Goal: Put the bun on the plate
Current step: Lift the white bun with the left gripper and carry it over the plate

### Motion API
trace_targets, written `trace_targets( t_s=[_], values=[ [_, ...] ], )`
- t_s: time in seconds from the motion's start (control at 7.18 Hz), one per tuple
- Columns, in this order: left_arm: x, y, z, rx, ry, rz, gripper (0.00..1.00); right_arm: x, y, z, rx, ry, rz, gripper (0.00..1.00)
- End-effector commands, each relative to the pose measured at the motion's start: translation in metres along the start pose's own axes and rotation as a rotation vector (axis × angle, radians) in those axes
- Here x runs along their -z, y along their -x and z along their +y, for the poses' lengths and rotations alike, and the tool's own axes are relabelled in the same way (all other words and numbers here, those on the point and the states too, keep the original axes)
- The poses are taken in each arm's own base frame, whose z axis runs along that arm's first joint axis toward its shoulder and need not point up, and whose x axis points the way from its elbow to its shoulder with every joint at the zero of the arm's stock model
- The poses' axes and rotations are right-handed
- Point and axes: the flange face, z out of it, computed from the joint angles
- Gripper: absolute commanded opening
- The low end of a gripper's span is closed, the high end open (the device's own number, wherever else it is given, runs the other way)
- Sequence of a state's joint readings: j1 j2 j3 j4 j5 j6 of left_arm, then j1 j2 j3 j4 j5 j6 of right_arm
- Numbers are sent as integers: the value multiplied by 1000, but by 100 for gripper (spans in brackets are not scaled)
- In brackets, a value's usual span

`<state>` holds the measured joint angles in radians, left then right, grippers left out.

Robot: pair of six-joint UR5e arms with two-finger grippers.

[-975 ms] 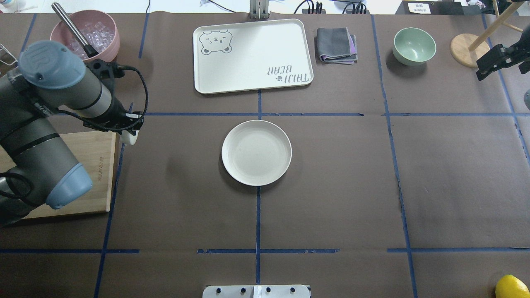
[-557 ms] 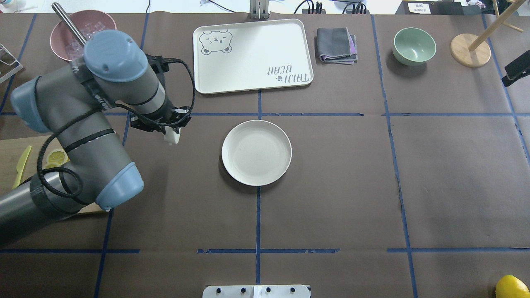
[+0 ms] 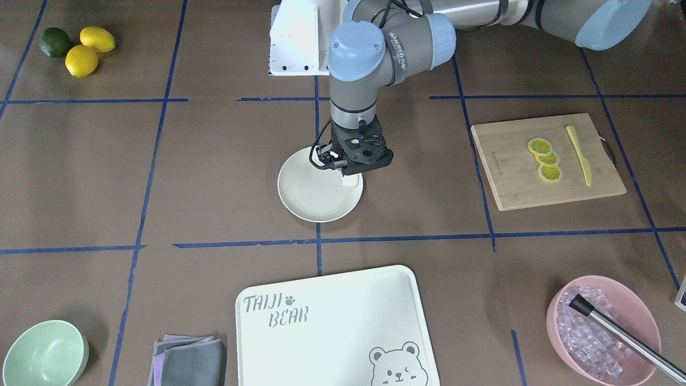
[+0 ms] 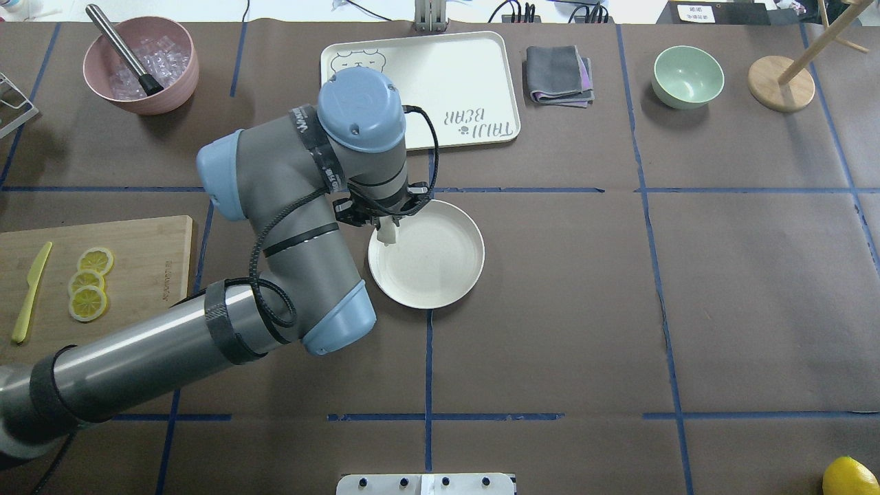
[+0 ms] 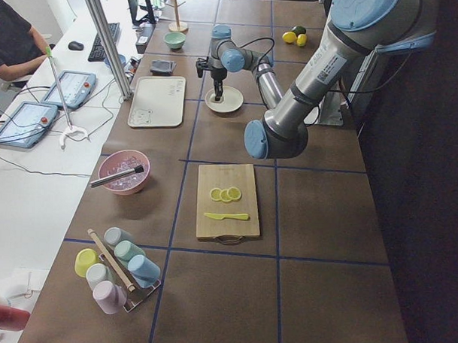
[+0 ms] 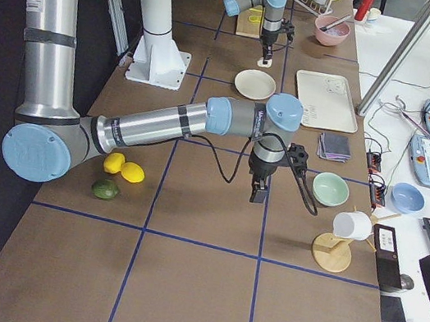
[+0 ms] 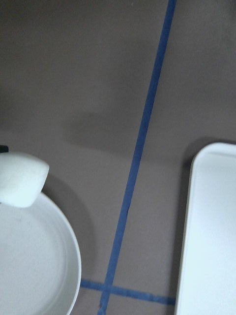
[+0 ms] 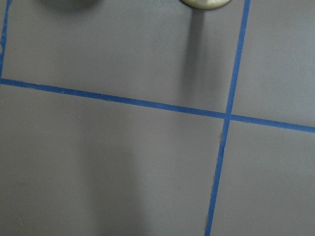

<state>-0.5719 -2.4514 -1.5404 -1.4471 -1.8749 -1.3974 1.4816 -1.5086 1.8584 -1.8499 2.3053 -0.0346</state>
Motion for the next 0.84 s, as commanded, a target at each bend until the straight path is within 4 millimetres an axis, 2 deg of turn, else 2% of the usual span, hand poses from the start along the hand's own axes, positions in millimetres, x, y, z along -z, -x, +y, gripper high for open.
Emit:
trace_targets(
  t_s=[0.0, 0.28, 0.42, 0.56, 0.7],
  values=[
    [-26, -19, 31, -19, -11, -14, 33, -15, -30, 16, 6, -10, -6, 100],
    [-45, -28, 31, -30, -19, 6, 33, -33, -50, 15, -11, -6, -25, 100],
    [-49, -39, 38, -39, -10, 6, 33, -32, -51, 16, -18, -8, -36, 100],
    [-57, -42, 50, -52, 2, -3, 33, -32, -52, 17, -20, -9, -45, 100],
    [-59, -44, 51, -53, 3, -5, 33, -31, -52, 16, -22, -11, -45, 100]
  ],
)
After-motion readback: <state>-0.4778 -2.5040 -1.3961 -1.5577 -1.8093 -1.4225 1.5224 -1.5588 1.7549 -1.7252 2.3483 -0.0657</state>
